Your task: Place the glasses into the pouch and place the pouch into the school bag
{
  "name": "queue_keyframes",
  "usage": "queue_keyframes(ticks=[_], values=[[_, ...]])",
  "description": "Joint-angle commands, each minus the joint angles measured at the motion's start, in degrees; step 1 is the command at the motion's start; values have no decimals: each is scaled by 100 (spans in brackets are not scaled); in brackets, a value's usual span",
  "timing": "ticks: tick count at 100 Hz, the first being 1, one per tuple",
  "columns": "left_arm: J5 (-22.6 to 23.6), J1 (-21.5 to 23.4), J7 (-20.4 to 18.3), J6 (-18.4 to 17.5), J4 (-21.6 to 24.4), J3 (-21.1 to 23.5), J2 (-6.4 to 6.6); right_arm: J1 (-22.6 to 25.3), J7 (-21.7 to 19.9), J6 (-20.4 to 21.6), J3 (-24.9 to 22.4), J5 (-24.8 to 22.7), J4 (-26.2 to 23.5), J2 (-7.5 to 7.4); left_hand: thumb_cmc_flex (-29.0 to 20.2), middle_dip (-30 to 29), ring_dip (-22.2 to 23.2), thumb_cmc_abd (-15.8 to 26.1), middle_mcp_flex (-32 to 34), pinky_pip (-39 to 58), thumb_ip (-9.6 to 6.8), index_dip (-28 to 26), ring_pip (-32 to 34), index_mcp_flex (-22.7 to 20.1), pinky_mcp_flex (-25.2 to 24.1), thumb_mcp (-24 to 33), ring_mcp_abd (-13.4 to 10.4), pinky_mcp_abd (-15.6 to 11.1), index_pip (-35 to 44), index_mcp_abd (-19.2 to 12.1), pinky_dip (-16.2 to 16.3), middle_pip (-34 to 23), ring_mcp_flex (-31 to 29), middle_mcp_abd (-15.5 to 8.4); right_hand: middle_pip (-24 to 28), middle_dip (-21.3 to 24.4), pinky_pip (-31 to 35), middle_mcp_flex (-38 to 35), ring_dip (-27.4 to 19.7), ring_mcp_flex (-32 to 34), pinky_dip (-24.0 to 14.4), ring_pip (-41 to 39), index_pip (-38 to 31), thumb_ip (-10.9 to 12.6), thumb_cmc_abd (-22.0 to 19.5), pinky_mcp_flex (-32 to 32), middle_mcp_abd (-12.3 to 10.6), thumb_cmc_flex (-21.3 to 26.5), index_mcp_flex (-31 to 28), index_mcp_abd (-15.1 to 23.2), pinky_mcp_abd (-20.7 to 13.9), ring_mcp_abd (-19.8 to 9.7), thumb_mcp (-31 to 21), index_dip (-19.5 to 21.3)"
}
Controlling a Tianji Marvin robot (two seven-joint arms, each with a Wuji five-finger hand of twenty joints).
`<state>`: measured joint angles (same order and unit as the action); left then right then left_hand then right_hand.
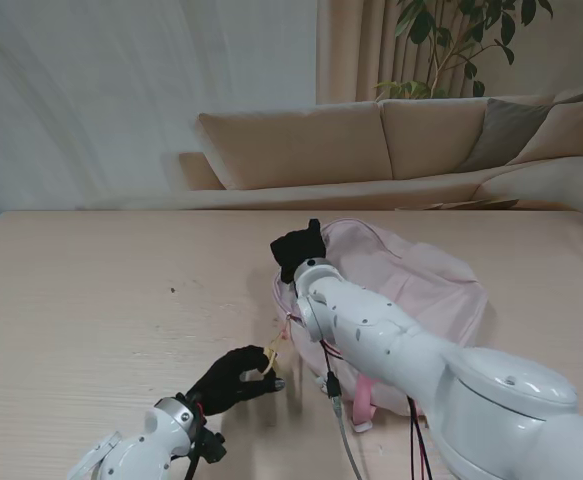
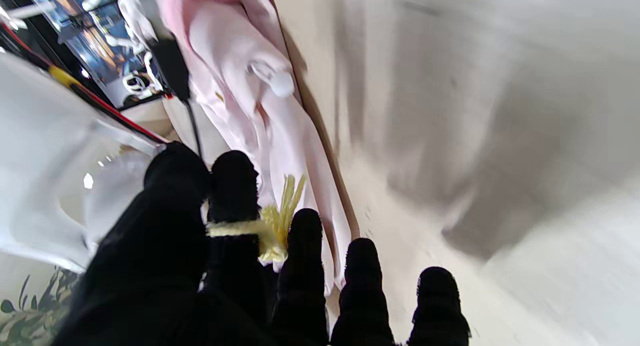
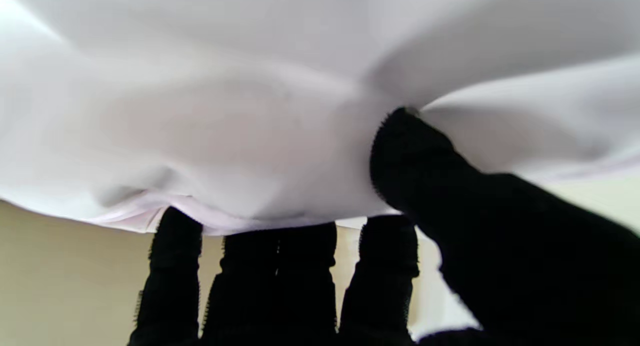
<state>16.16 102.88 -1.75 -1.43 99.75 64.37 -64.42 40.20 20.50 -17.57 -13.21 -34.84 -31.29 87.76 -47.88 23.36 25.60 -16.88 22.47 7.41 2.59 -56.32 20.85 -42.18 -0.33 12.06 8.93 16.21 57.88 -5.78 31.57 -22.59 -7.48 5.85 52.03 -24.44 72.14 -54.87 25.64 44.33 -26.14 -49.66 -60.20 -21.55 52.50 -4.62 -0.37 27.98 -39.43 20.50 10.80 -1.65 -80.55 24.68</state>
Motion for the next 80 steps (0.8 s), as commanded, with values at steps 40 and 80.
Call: queue_keyframes(ticks=[40,80], values=[[410,326,13,80,229,679,52,-160,-585,2490,-280,-648,-1252,-1239,-22,54,59,13,-15,156,22,143,76,-244,17,155,-13,39,199,-53,143,-97,-24,-212,-540,216,-694,3876,-351,-2607,632,1602,1545,1162,35,910,-547,-259,2488,554,-378,-541,-344,-226],[486,356,50,138,234,749,47,-629,-1198,3569,546,-759,-958,-1154,-2,33,35,5,-40,146,31,132,40,-237,8,174,-21,35,197,-87,138,-68,-4,-110,-1684,733,-1471,4362,-785,-3226,1102,2410,2500,1083,773,929,-1010,-76,2856,496,-472,-857,-558,-857]])
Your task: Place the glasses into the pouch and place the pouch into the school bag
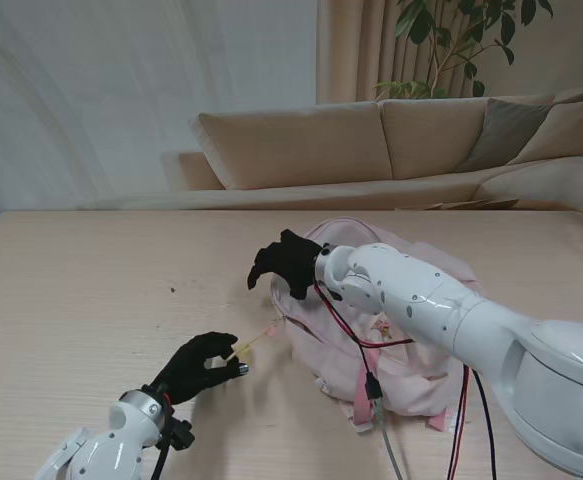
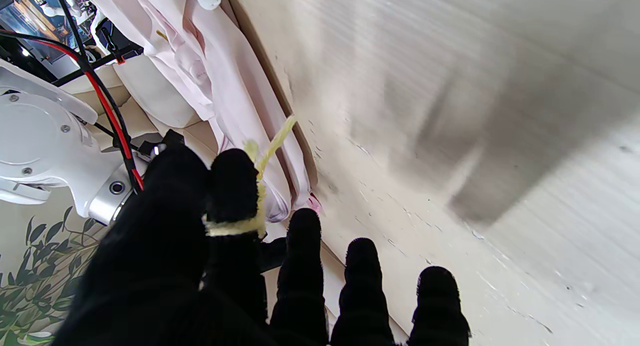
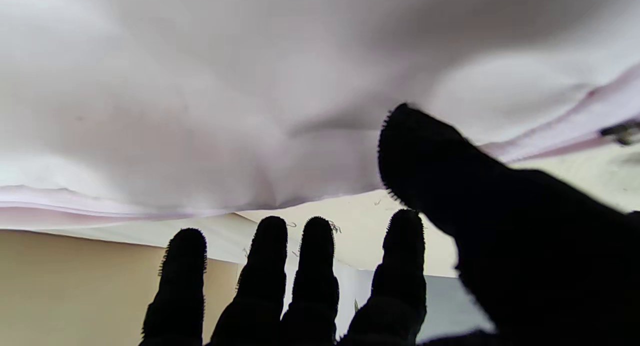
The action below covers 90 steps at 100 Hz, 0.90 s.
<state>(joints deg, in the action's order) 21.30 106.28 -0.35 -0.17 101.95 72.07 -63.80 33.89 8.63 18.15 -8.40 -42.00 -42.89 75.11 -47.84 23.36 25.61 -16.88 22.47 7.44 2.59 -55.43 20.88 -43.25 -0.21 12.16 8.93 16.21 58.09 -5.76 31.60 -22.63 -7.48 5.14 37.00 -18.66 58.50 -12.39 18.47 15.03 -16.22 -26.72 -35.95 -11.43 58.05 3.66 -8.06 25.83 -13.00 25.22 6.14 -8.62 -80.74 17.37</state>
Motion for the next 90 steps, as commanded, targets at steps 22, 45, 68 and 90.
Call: queue_keyframes(ticks=[22,45,68,90], values=[[-40,-48,-131,1,-31,-67,-6,-277,43,286,735,-219,762,370,4,31,26,13,-45,135,31,37,23,-116,-18,167,-25,43,171,-104,130,-61,2,-102,282,-72,-215,-39,-62,-218,184,91,-319,-9,364,124,-454,-155,-851,186,39,-222,-468,48],[-16,-99,-150,-13,-64,-78,0,-220,556,327,871,-184,1310,613,17,25,22,22,-48,137,28,29,15,-116,-16,164,-31,46,171,-124,130,-45,-2,-21,547,-279,570,-3749,344,1387,-217,-657,-2326,-1222,733,91,11,109,-3520,589,152,-356,-422,737],[-2,-244,-192,-24,-165,-35,4,-2,784,-513,610,-83,1275,676,31,21,24,6,-20,143,28,28,21,-130,7,157,-18,69,168,-133,128,-38,-24,-14,2181,-1181,1309,-6303,624,4529,-807,-2861,-2833,-1077,-385,-1463,1050,197,-4185,52,570,515,-254,1078],[-53,-692,-311,-86,-461,7,9,349,1052,-2600,-33,19,889,783,42,28,25,10,-42,142,22,11,27,-107,9,160,-32,60,166,-153,125,-45,-16,-41,2150,-1593,1478,-6663,709,4840,-929,-3118,-2882,-1083,-242,-1915,1278,318,-4386,-308,512,747,-503,1164]])
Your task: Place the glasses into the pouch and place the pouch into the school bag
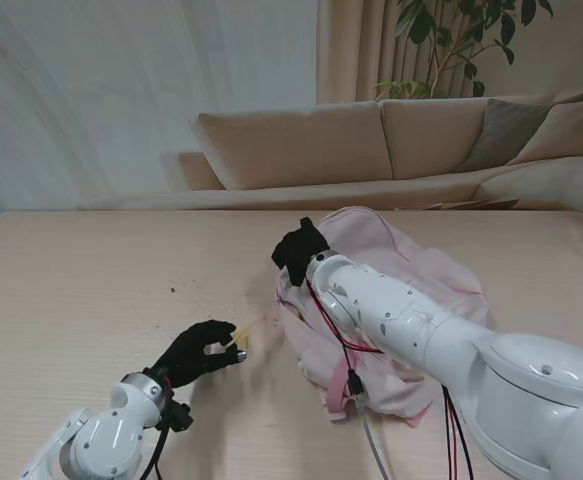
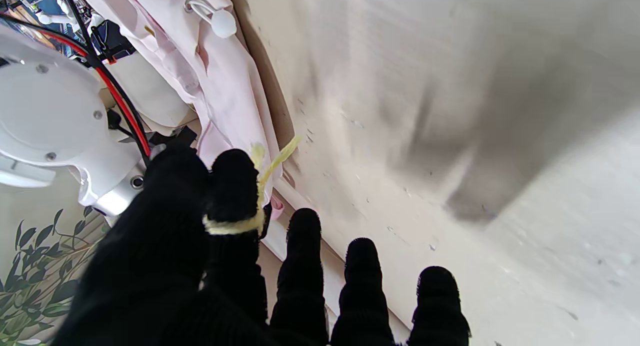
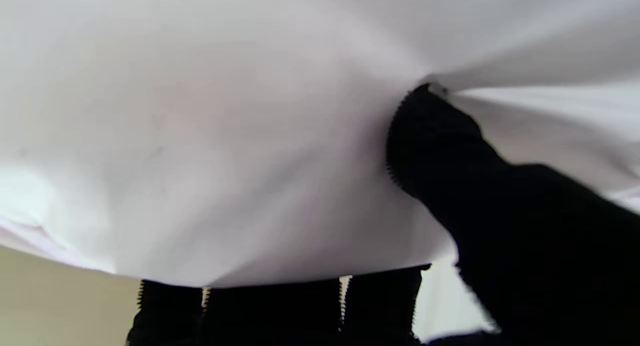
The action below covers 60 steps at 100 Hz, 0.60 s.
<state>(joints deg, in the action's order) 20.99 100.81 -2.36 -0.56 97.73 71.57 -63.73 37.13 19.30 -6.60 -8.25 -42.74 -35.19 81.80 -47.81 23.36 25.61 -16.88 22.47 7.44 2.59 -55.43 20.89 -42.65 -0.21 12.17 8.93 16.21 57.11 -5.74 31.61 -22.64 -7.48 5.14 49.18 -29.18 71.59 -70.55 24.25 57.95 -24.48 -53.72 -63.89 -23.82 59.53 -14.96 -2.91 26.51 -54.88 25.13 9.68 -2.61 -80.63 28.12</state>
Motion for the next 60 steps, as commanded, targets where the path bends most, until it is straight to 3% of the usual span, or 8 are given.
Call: queue_keyframes(ticks=[1,13,15,23,29,30,45,60], values=[[-26,-168,-113,-49,-57,54,1,32,4,-205,-68,108,126,132,39,30,25,10,-26,142,22,10,26,-165,7,159,-32,59,265,-156,124,-53,-13,-118,929,-549,178,-850,127,553,-109,-422,-93,157,-386,-60,772,260,-199,-323,160,158,-524,98],[-48,-491,-96,-62,-306,-20,-17,103,172,-1193,-279,257,206,335,45,27,25,1,-26,143,23,6,29,-151,8,157,-18,63,261,-191,125,-47,-11,0,898,-573,285,-936,55,621,-163,-450,-113,132,-234,-223,854,324,-260,-493,129,225,-614,96],[-75,-545,-90,-55,-343,-47,-24,111,177,-1318,-304,281,218,359,45,29,24,5,-20,142,23,6,27,-143,5,157,-27,52,259,-189,124,-53,-4,-137,890,-569,286,-952,41,629,-165,-453,-117,125,-200,-230,872,333,-275,-518,133,240,-629,86],[-191,-814,-6,-44,-556,-214,-67,132,174,-1704,-361,383,321,455,40,30,28,-6,-24,152,25,5,39,-98,22,152,-18,58,242,-212,129,-55,-17,2,868,-563,300,-998,-1,663,-177,-480,-127,104,-115,-292,932,371,-314,-613,174,312,-659,38],[-353,-1019,-12,-38,-718,-367,-91,136,182,-1874,-345,436,459,519,45,36,30,11,-3,150,26,2,43,-81,18,149,-23,55,240,-212,128,-72,-11,-171,856,-559,310,-1039,-21,707,-183,-506,-131,90,-27,-346,967,402,-359,-659,217,358,-673,3],[-387,-1051,-19,-36,-743,-394,-95,136,180,-1900,-340,442,479,527,44,35,30,9,-21,150,26,2,44,-77,18,149,-22,55,239,-211,128,-66,-8,-92,853,-557,310,-1043,-26,708,-184,-506,-136,87,-13,-352,971,403,-369,-667,222,361,-675,1],[-870,-1413,-183,-50,-1071,-830,-141,174,230,-2184,-312,579,814,665,1,52,48,36,-45,153,21,3,77,-32,-1,161,-35,27,252,-154,136,-105,-1,-177,824,-558,299,-1100,-72,769,-181,-528,-147,67,75,-451,1038,445,-422,-773,324,454,-725,-41],[-954,-1393,-513,-95,-1011,-1096,-69,178,270,-2336,-306,741,1115,799,-40,52,51,71,-61,159,24,32,81,-84,-1,165,-41,33,278,-28,145,-114,17,-156,819,-574,303,-1139,-75,818,-182,-560,-146,62,133,-510,1091,477,-464,-849,386,523,-716,-50]])
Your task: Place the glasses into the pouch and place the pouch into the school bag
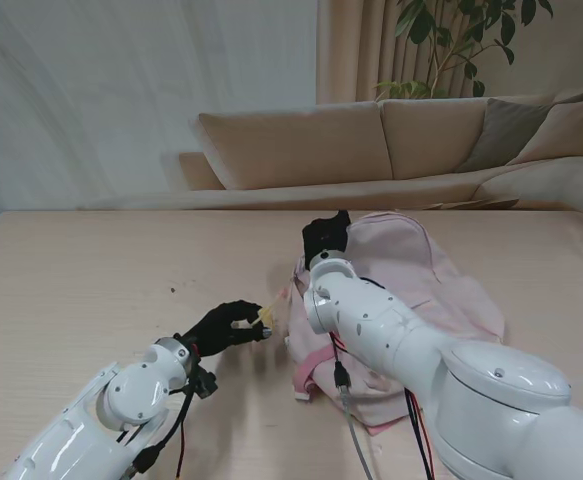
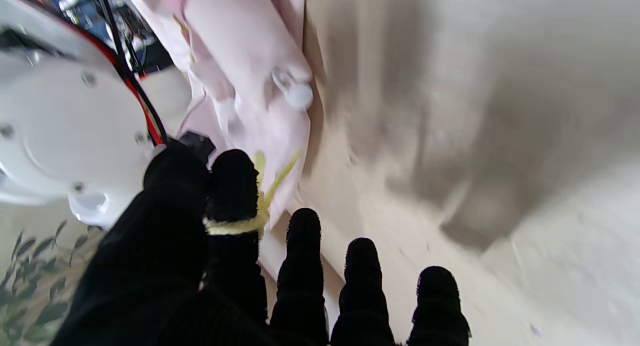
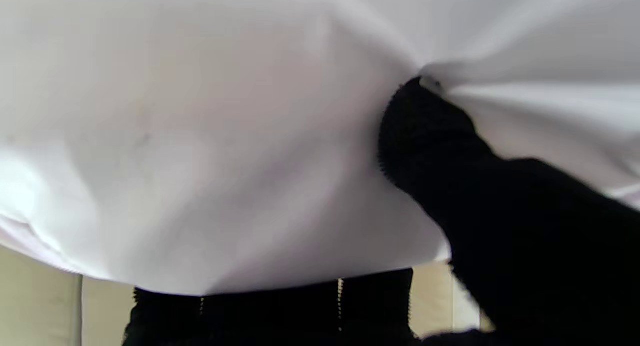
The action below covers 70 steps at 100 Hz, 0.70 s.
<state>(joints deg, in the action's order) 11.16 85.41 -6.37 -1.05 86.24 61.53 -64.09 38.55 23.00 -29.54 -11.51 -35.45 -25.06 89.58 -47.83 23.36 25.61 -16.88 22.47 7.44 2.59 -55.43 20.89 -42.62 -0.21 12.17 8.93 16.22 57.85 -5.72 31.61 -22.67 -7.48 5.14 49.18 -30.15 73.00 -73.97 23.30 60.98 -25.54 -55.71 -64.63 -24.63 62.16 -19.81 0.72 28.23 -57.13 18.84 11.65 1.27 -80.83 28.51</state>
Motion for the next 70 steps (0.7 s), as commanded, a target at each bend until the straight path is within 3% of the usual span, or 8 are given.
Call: queue_keyframes(ticks=[1,27,59,61,70], values=[[32,159,-116,-48,149,-101,-29,35,-98,-49,22,18,117,28,-39,52,50,72,-64,159,25,48,79,-101,-1,167,-45,32,202,-2,146,-111,21,-140,815,-476,162,-804,17,525,-77,-361,-70,141,-121,-26,730,305,-241,-231,192,139,-699,-91],[286,736,-275,-81,657,-92,93,34,-36,-165,50,131,373,146,-22,41,31,64,-80,142,35,135,46,-144,-32,164,-50,15,217,3,142,-102,65,-122,750,-469,176,-891,-5,587,-80,-352,-55,118,-29,-107,757,321,-304,-310,232,182,-727,-124],[617,1520,-380,-303,1114,244,206,78,-41,-169,11,93,255,77,-33,36,5,-35,160,98,18,200,28,-222,-45,162,-29,61,206,-89,100,-103,-81,-198,741,-515,184,-851,8,525,-79,-346,-43,128,-126,-110,717,285,-263,-238,89,122,-725,-96],[658,1525,-355,-313,1116,247,203,84,-46,-159,4,89,233,66,-29,32,6,-44,167,104,17,203,34,-216,-12,156,-12,78,199,-123,95,-91,-116,-57,740,-521,185,-818,14,504,-80,-354,-38,130,-148,-95,708,275,-240,-211,72,100,-722,-85],[942,1497,-136,-284,1117,260,176,122,-59,-92,-38,47,99,-24,-113,30,19,-143,151,154,-34,406,61,222,148,-75,30,115,-104,-339,72,-38,-167,-18,806,-559,198,-658,37,373,-89,-337,-8,152,-349,-39,580,180,-98,-45,-21,-29,-620,15]])
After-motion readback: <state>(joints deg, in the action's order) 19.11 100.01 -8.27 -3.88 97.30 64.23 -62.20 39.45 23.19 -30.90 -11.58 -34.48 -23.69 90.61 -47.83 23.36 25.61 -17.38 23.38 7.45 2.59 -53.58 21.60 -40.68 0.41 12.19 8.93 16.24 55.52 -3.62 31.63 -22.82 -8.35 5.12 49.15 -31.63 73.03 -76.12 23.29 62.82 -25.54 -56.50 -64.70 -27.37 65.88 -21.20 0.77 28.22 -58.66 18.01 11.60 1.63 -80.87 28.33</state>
